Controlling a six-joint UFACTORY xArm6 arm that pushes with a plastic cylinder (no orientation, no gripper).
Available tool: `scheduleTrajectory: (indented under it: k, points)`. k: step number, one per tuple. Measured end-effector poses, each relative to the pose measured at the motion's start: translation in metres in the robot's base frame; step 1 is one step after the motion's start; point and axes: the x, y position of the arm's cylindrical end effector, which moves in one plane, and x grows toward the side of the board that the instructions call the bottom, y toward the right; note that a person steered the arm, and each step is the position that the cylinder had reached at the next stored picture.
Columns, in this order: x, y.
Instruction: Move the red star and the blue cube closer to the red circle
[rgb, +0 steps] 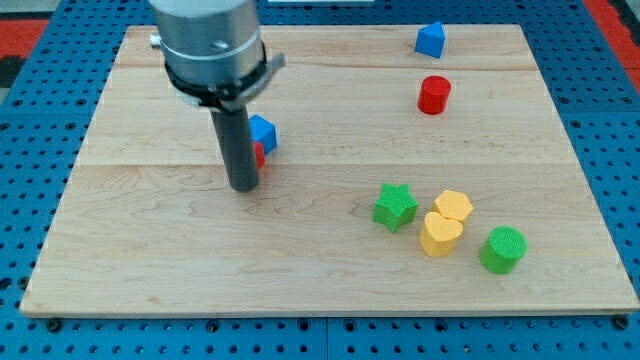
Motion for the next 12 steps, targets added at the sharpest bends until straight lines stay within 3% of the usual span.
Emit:
scheduleTrajectory:
  k: [2, 3, 4, 5, 6, 7, 8, 9, 11, 12]
  points:
    - [-0.09, 0.0]
    - [-0.106, -0.008]
    - [-0.106, -0.083]
    - [-0.126, -0.099]
    - [-0.155, 0.003]
    - [-0.137, 0.098]
    - [-0.137, 0.047]
    - [-0.107, 0.021]
    - [-0.093, 0.086]
    - [-0.121, 0.125]
